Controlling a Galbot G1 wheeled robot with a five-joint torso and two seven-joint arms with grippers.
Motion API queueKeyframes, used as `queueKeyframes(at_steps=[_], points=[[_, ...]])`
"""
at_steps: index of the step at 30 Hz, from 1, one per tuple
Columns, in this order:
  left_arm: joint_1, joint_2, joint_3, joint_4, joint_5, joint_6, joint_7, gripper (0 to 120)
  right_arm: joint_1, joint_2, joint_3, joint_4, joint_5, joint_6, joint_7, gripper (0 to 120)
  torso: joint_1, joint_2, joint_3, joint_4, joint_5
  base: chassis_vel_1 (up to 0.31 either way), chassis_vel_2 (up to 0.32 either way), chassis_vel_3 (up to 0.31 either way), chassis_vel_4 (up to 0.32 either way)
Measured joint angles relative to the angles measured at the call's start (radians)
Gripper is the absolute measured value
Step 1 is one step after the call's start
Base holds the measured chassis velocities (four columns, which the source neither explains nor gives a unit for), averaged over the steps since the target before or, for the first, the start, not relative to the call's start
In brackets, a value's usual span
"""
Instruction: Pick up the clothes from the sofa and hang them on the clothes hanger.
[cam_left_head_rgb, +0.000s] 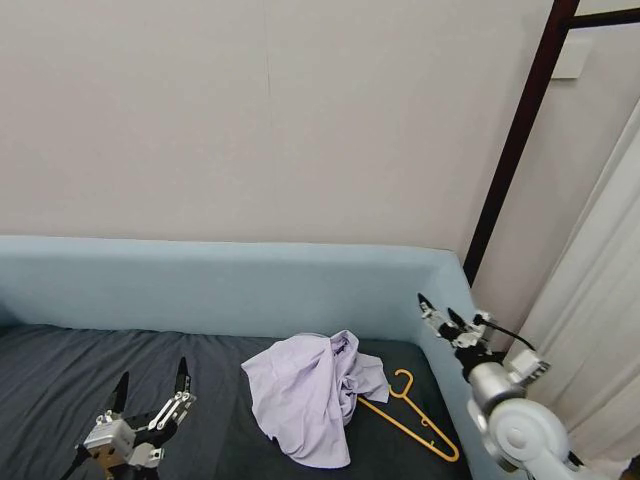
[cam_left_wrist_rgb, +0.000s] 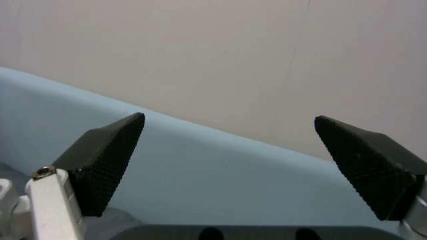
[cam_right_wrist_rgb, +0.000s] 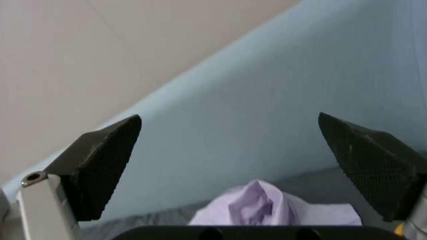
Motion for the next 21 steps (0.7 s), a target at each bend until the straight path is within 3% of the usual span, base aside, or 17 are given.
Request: queueKeyframes(at_steps=[5, 7, 10, 13, 21], points=[[0.004, -0.001, -0.012, 0.001, -0.001, 0.0, -0.006, 100, 0.111, 0.015, -0.134, -0.092, -0.037, -0.028, 0.031, 100, 0.0, 0.0, 0.0, 0.0, 0.0001, 0.0, 0.0, 0.0, 0.0], [0.008, -0.009, -0.016, 0.001, 0.001, -0.002, -0.008, 100, 0.22, 0.055, -0.247, -0.203, -0.08, -0.04, 0.034, 100, 0.0, 0.0, 0.0, 0.0004, -0.0002, 0.0, 0.0, 0.0, 0.0], [0.011, -0.014, -0.018, 0.001, 0.004, -0.005, -0.008, 100, 0.278, 0.099, -0.299, -0.28, -0.101, -0.062, 0.047, 100, 0.0, 0.0, 0.0, 0.0005, 0.0002, 0.0, 0.0, 0.0, 0.0], [0.012, -0.018, -0.02, 0.004, 0.008, -0.009, -0.011, 100, 0.316, 0.161, -0.328, -0.357, -0.12, -0.124, 0.078, 100, 0.0, 0.0, 0.0, 0.0004, 0.0001, 0.0, 0.0, 0.0, 0.0], [0.019, -0.041, -0.016, 0.004, 0.032, -0.009, -0.012, 100, 0.339, 0.233, -0.347, -0.509, -0.185, -0.177, 0.095, 100, 0.0, 0.0, 0.0, 0.0, 0.0001, 0.0, 0.0, 0.0, 0.0]])
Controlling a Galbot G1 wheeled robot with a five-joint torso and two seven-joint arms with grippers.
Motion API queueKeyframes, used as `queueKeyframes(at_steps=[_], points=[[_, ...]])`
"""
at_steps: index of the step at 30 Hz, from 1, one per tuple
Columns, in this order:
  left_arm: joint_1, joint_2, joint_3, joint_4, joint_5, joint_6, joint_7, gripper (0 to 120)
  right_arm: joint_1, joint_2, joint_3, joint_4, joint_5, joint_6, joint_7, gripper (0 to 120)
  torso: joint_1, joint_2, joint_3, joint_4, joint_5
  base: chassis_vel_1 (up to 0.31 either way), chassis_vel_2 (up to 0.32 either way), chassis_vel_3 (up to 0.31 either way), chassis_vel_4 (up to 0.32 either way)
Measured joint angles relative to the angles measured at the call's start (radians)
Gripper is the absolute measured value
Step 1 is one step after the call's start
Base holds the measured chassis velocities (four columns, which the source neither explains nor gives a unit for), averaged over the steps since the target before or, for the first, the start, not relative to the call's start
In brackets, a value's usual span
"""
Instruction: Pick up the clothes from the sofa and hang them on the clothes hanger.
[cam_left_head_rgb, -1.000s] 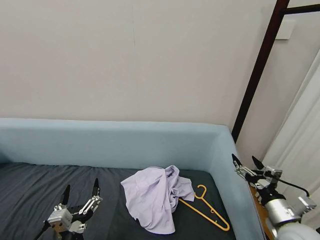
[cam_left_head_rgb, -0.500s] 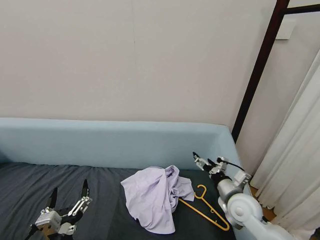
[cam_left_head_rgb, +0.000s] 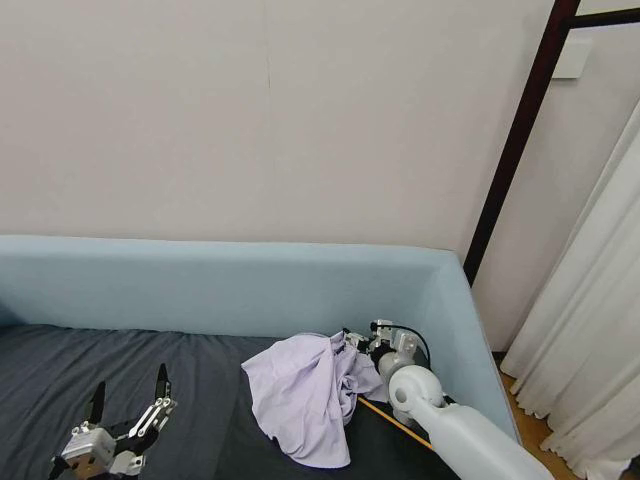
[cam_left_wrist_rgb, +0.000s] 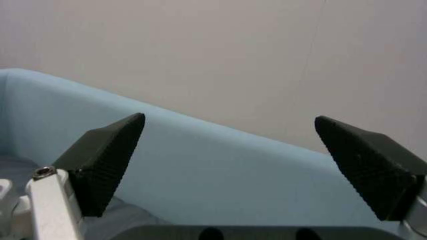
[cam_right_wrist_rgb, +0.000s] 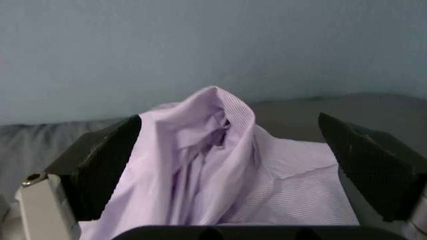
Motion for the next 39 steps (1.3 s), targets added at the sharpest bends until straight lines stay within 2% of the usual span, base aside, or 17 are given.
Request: queueKeyframes(at_steps=[4, 8, 12, 16, 23, 27, 28, 32, 34, 38, 39], points=[[0.005, -0.007, 0.001, -0.002, 0.011, -0.003, -0.002, 100, 0.013, 0.034, 0.004, -0.08, -0.025, 0.001, -0.029, 100, 0.0, 0.0, 0.0, 0.0, 0.0001, 0.0, 0.0, 0.0, 0.0], [0.019, -0.013, -0.007, -0.002, 0.027, -0.008, -0.017, 100, 0.05, 0.144, 0.061, -0.292, -0.089, 0.028, -0.113, 100, 0.0, 0.0, 0.0, 0.0003, 0.0002, 0.0, 0.0, 0.0, 0.0], [0.026, -0.014, -0.013, -0.007, 0.03, -0.008, -0.019, 100, 0.067, 0.201, 0.099, -0.401, -0.129, 0.054, -0.165, 100, 0.0, 0.0, 0.0, 0.0003, 0.0, 0.0, 0.0, 0.0, 0.0], [0.031, -0.014, -0.028, -0.008, 0.03, -0.008, -0.021, 100, 0.071, 0.25, 0.132, -0.473, -0.185, 0.089, -0.211, 100, 0.0, 0.0, 0.0, 0.0001, 0.0, 0.0, 0.0, 0.0, 0.0], [0.035, -0.011, -0.04, -0.01, 0.031, -0.014, -0.023, 100, 0.067, 0.299, 0.157, -0.521, -0.267, 0.102, -0.218, 99, 0.0, 0.0, 0.0, 0.0004, 0.0001, 0.0, 0.0, 0.0, 0.0], [0.033, -0.008, -0.041, -0.007, 0.03, -0.017, -0.027, 100, 0.063, 0.306, 0.164, -0.538, -0.311, 0.102, -0.213, 84, 0.0, 0.0, 0.0, 0.0001, 0.0001, 0.0, 0.0, 0.0, 0.0], [0.033, -0.008, -0.041, -0.007, 0.03, -0.017, -0.027, 100, 0.063, 0.306, 0.164, -0.538, -0.311, 0.102, -0.213, 84, 0.0, 0.0, 0.0, 0.0001, 0.0001, 0.0, 0.0, 0.0, 0.0], [0.024, -0.005, -0.038, 0.01, 0.03, -0.021, -0.03, 100, 0.048, 0.3, 0.165, -0.527, -0.319, 0.107, -0.211, 65, 0.0, 0.0, 0.0, 0.0, 0.0001, 0.0, 0.0, 0.0, 0.0], [0.023, -0.004, -0.038, 0.012, 0.03, -0.022, -0.03, 100, 0.046, 0.3, 0.165, -0.525, -0.32, 0.109, -0.212, 64, 0.0, 0.0, 0.0, 0.0, 0.0001, 0.0, 0.0, 0.0, 0.0], [0.014, -0.001, -0.032, 0.026, 0.029, -0.022, -0.031, 100, 0.041, 0.309, 0.171, -0.531, -0.334, 0.129, -0.226, 41, 0.0, 0.0, 0.0, 0.0002, 0.0001, 0.0, 0.0, 0.0, 0.0], [0.014, -0.001, -0.032, 0.026, 0.029, -0.022, -0.031, 100, 0.041, 0.309, 0.171, -0.531, -0.334, 0.129, -0.226, 41, 0.0, 0.0, 0.0, 0.0002, 0.0001, 0.0, 0.0, 0.0, 0.0]])
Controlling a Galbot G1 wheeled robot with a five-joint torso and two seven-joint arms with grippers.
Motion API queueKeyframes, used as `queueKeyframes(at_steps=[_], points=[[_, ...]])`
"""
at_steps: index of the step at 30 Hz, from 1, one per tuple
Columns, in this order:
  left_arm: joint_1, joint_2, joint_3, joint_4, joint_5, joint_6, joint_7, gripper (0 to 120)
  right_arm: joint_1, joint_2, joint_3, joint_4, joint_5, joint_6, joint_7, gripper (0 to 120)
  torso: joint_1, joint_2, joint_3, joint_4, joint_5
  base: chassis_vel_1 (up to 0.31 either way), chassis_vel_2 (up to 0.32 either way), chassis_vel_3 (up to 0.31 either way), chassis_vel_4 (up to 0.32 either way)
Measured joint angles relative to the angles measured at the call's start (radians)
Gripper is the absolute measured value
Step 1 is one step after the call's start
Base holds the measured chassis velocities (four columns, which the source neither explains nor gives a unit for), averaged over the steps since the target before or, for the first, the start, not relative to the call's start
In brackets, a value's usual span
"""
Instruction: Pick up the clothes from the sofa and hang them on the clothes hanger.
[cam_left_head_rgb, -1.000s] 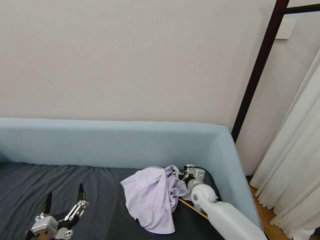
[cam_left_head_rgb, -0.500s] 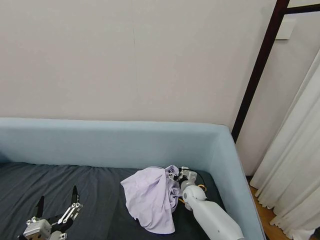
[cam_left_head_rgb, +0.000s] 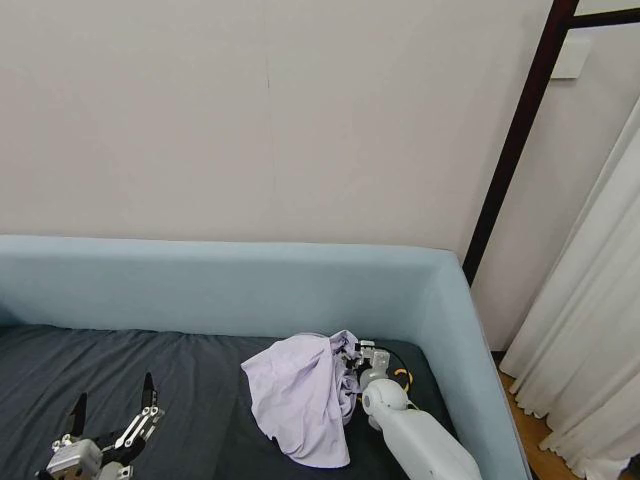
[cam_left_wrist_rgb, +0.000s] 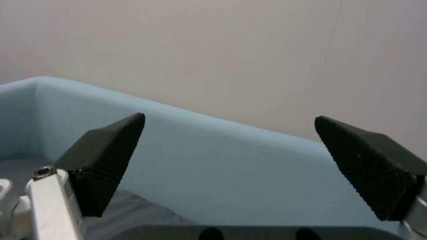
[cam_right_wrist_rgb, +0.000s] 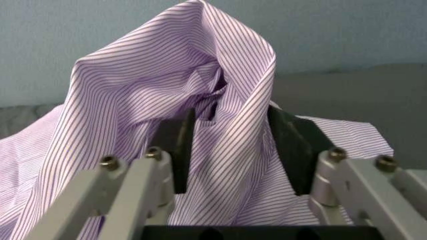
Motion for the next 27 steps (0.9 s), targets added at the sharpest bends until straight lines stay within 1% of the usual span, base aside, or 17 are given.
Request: queueKeyframes(at_steps=[4, 5, 9, 10, 11, 15, 18, 19, 22, 23, 26, 27], points=[[-0.006, 0.005, -0.001, 0.006, -0.003, 0.0, -0.004, 100, 0.0, 0.002, 0.005, -0.011, -0.016, 0.019, -0.01, 25, 0.0, 0.0, 0.0, 0.0, 0.0, 0.0, 0.0, 0.0, 0.0], [-0.006, 0.005, -0.001, 0.006, -0.003, 0.0, -0.004, 100, 0.0, 0.002, 0.005, -0.011, -0.016, 0.019, -0.01, 25, 0.0, 0.0, 0.0, 0.0, 0.0, 0.0, 0.0, 0.0, 0.0], [-0.014, 0.007, 0.002, 0.014, -0.004, 0.0, -0.007, 100, -0.003, -0.004, 0.001, -0.009, -0.03, 0.03, -0.012, 7, 0.0, 0.0, 0.0, -0.0001, 0.0, 0.0, 0.0, 0.0, 0.0], [-0.014, 0.007, 0.002, 0.014, -0.004, 0.0, -0.007, 100, -0.003, -0.004, 0.001, -0.009, -0.03, 0.03, -0.012, 7, 0.0, 0.0, 0.0, -0.0001, 0.0, 0.0, 0.0, 0.0, 0.0], [-0.016, 0.007, 0.004, 0.016, -0.004, 0.0, -0.009, 100, -0.005, -0.006, -0.002, -0.004, -0.032, 0.034, -0.013, 1, 0.0, 0.0, 0.0, -0.0001, 0.0001, 0.0, 0.0, 0.0, 0.0], [-0.019, 0.008, 0.005, 0.02, -0.005, 0.0, -0.013, 100, -0.011, -0.012, -0.01, 0.015, -0.036, 0.053, -0.021, 0, 0.0, 0.0, 0.0, 0.0, 0.0, 0.0, 0.0, 0.0, 0.0], [-0.022, 0.014, 0.005, 0.025, -0.008, 0.0, -0.021, 100, -0.022, -0.034, -0.031, 0.071, -0.063, 0.097, -0.036, 0, 0.0, 0.0, 0.0, 0.0, 0.0001, 0.0, 0.0, 0.0, 0.0], [-0.022, 0.014, 0.005, 0.025, -0.008, 0.0, -0.021, 100, -0.022, -0.034, -0.031, 0.071, -0.063, 0.097, -0.036, 0, 0.0, 0.0, 0.0, 0.0, 0.0001, 0.0, 0.0, 0.0, 0.0], [-0.025, 0.017, 0.005, 0.029, -0.013, -0.003, -0.026, 100, -0.025, -0.072, -0.053, 0.128, -0.15, 0.184, -0.065, 0, 0.0, 0.0, 0.0, 0.0, 0.0001, 0.0, 0.0, 0.0, 0.0], [-0.025, 0.017, 0.005, 0.029, -0.013, -0.003, -0.026, 100, -0.025, -0.072, -0.053, 0.128, -0.15, 0.184, -0.065, 0, 0.0, 0.0, 0.0, 0.0, 0.0001, 0.0, 0.0, 0.0, 0.0], [-0.029, 0.019, 0.005, 0.034, -0.019, -0.009, -0.029, 100, -0.02, -0.114, -0.071, 0.206, -0.171, 0.237, -0.075, 0, 0.0, 0.0, 0.0, -0.0002, 0.0001, 0.0, 0.0, 0.0, 0.0], [-0.029, 0.019, 0.005, 0.034, -0.019, -0.009, -0.029, 100, -0.02, -0.114, -0.071, 0.206, -0.171, 0.237, -0.075, 0, 0.0, 0.0, 0.0, -0.0002, 0.0001, 0.0, 0.0, 0.0, 0.0]])
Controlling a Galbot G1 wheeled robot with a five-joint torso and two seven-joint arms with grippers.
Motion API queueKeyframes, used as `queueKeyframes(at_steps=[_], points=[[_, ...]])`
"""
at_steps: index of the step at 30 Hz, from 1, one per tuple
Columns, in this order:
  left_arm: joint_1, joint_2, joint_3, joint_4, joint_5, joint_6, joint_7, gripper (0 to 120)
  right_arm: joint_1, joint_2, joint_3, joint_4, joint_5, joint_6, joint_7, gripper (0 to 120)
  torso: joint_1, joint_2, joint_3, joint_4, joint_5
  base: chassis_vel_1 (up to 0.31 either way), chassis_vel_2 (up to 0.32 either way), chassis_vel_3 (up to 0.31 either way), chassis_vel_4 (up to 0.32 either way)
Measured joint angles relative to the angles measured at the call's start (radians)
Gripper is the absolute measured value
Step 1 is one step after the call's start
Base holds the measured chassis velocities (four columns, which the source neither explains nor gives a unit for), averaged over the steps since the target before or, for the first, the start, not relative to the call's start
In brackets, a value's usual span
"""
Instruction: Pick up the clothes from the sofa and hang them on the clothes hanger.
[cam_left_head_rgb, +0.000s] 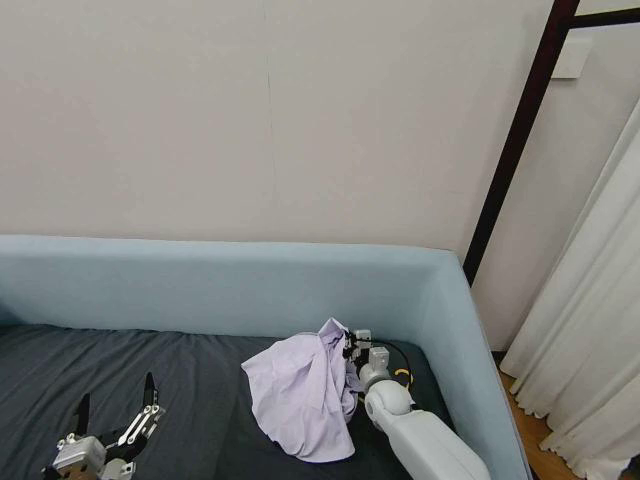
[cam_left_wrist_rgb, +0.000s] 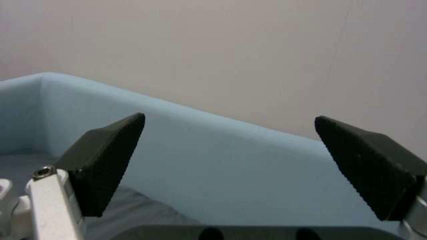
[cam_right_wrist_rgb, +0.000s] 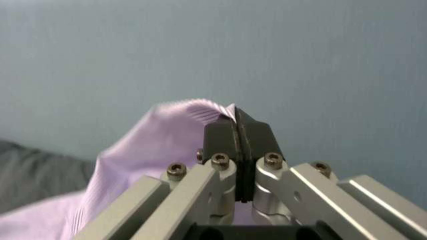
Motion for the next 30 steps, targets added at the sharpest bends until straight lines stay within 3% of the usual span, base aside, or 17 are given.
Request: queueKeyframes(at_steps=[8, 13, 20, 26, 30], points=[[-0.003, 0.007, 0.001, -0.005, -0.007, -0.003, -0.001, 100, 0.098, -0.081, -0.026, 0.187, 0.106, 0.078, -0.042, 0, 0.0, 0.0, 0.0, 0.0002, 0.0001, 0.0, 0.0, 0.0, 0.0], [-0.003, 0.01, 0.0, -0.008, -0.009, -0.003, -0.001, 100, 0.17, -0.105, -0.038, 0.234, 0.149, 0.107, -0.08, 0, 0.0, 0.0, 0.0, 0.0002, 0.0, 0.0, 0.0, 0.0, 0.0], [-0.006, 0.011, -0.005, -0.005, -0.016, -0.005, -0.003, 100, 0.273, -0.168, -0.057, 0.343, 0.225, 0.148, -0.202, 0, 0.0, 0.0, 0.0, 0.0002, -0.0002, 0.0, 0.0, 0.0, 0.0], [-0.012, 0.009, -0.004, 0.005, -0.016, -0.007, -0.004, 100, 0.108, -0.237, -0.139, 0.481, 0.226, 0.15, -0.278, 0, 0.0, 0.0, 0.0, 0.0001, 0.0001, 0.0, 0.0, 0.0, 0.0], [-0.015, 0.008, -0.001, 0.008, -0.015, -0.007, -0.003, 100, -0.052, -0.252, -0.188, 0.467, 0.148, 0.187, -0.35, 0, 0.0, 0.0, 0.0, 0.0, 0.0001, 0.0, 0.0, 0.0, 0.0]])
